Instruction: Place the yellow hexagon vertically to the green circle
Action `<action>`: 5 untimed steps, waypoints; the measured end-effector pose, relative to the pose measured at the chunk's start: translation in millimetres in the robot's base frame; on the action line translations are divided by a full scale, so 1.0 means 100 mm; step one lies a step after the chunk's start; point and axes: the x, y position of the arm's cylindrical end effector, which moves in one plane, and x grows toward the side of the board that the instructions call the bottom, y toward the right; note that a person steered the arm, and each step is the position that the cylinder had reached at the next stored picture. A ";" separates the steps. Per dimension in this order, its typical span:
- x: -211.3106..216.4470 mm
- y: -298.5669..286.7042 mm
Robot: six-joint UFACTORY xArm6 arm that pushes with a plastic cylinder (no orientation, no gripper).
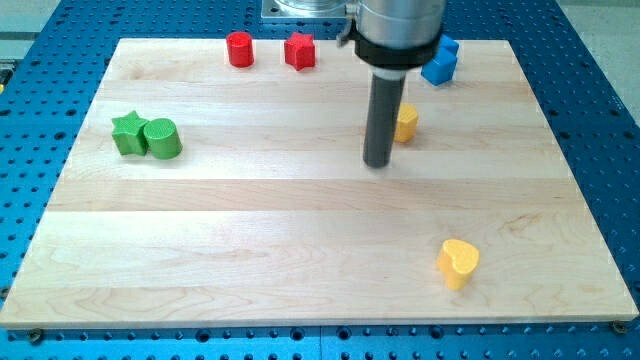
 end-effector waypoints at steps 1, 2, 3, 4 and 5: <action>-0.19 0.72; -0.57 0.99; -0.82 0.74; -0.84 0.04; -0.76 0.37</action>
